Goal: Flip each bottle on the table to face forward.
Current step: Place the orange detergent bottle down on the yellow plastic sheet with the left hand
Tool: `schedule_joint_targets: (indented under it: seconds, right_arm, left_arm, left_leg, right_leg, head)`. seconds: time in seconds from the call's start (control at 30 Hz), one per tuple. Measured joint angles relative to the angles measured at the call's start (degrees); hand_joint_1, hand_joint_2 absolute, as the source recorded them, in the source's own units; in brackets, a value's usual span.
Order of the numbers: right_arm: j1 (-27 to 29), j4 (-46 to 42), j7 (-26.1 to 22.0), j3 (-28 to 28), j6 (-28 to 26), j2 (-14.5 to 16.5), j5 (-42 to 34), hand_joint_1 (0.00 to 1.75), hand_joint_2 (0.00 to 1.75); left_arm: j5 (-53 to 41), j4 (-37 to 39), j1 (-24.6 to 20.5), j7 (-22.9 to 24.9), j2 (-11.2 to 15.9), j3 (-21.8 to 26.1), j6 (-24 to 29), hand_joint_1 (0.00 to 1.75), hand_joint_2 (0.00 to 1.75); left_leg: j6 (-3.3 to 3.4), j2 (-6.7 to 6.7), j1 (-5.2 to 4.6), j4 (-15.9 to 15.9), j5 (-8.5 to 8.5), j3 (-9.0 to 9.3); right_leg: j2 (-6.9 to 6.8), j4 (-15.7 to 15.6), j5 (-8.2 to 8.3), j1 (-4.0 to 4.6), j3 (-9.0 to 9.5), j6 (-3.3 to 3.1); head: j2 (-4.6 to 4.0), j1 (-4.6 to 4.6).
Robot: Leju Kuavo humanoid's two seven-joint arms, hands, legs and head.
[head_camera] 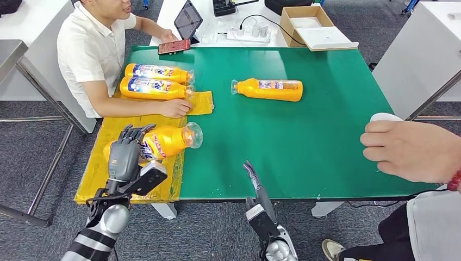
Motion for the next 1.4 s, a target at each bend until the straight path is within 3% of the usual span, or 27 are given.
schedule_joint_targets:
  seconds: [0.23,0.47,0.6,0.67,0.7,0.8,0.83,0.87,1.2,1.4]
  right_arm:
    - [-0.2,0.1,0.0,-1.4,0.3,1.1,0.1,0.0,0.0]
    - [-1.7,2.3,0.0,-1.5,1.5,3.0,0.7,0.0,0.0]
    - [-2.2,3.8,-0.1,-1.4,1.7,3.7,0.7,0.0,0.0]
    - [-2.4,4.5,-0.1,-1.4,1.7,3.8,0.4,0.0,0.0]
    - [-2.4,4.8,-0.1,-1.4,1.7,3.9,0.3,0.0,0.0]
    - [-2.5,5.7,-0.1,-1.5,1.7,4.0,0.0,0.0,0.0]
    - [-2.5,6.0,-0.1,-1.4,1.7,4.0,0.0,0.0,0.0]
    - [-2.5,6.2,-0.1,-1.4,1.7,4.0,-0.1,0.0,0.0]
    - [-3.1,8.4,-0.2,-1.4,1.7,4.0,-0.4,0.0,0.0]
    - [-3.3,9.4,-0.2,-1.5,1.3,3.9,-0.9,0.0,0.0]
  left_arm:
    - [-7.6,12.2,-6.2,4.6,0.1,-0.2,0.1,1.75,1.75]
    - [-14.4,33.7,-14.6,9.4,-1.0,-0.3,-1.7,1.75,1.75]
    - [-15.2,41.3,-18.0,10.5,-1.7,-0.3,-2.8,1.71,1.75]
    - [-14.6,43.7,-19.5,10.3,-2.1,-0.3,-4.2,1.52,1.75]
    - [-14.0,44.6,-20.1,9.9,-2.2,-0.3,-5.2,1.32,1.75]
    - [-11.8,46.4,-21.5,8.2,-2.4,-0.1,-8.8,0.36,1.75]
    - [-11.2,46.7,-21.8,7.7,-2.4,0.0,-10.1,0.13,1.75]
    - [-10.6,47.0,-22.1,7.3,-2.4,0.1,-11.1,0.0,1.75]
    - [-2.8,47.0,-23.0,0.8,-2.7,1.7,-21.6,0.0,1.75]
    - [2.4,42.0,-20.7,-4.4,-2.8,1.8,-24.5,0.0,1.75]
  left_leg:
    - [-0.03,0.03,0.0,0.0,0.02,0.0]
    - [-0.04,0.03,0.0,0.0,0.04,0.01]
    - [-0.04,-0.21,0.0,0.0,0.04,0.07]
    - [-0.05,-0.3,0.0,0.0,0.03,0.18]
    - [-0.06,-0.31,0.0,0.0,0.03,0.24]
    - [-0.07,-0.3,-0.01,0.0,0.04,0.43]
    - [-0.08,-0.3,-0.01,0.0,0.04,0.5]
    - [-0.09,-0.3,-0.01,0.0,0.05,0.57]
    - [-0.11,-0.53,-0.01,0.0,0.09,0.85]
    - [-0.08,-0.57,-0.02,0.0,0.11,0.84]
  right_leg:
    - [0.01,0.0,0.01,0.0,0.0,-0.01]
    - [0.01,0.0,0.02,-0.01,0.0,0.0]
    - [-0.1,0.0,-0.01,-0.01,0.15,-0.01]
    - [-0.2,0.0,-0.05,-0.02,0.29,-0.04]
    - [-0.23,0.0,-0.07,-0.02,0.36,-0.05]
    - [-0.25,0.0,-0.07,-0.01,0.52,-0.07]
    - [-0.24,0.0,-0.07,-0.01,0.58,-0.07]
    - [-0.25,0.0,-0.07,-0.01,0.64,-0.07]
    - [-0.38,0.0,-0.09,-0.02,1.0,-0.08]
    - [-0.43,0.0,-0.08,-0.03,0.98,-0.07]
  head:
    - [0.0,0.0]
    - [0.0,-0.01]
    - [0.0,-0.01]
    - [0.0,-0.01]
    - [0.0,-0.01]
    - [0.0,-0.02]
    - [0.0,-0.02]
    - [0.0,-0.02]
    - [0.0,-0.01]
    - [0.0,-0.01]
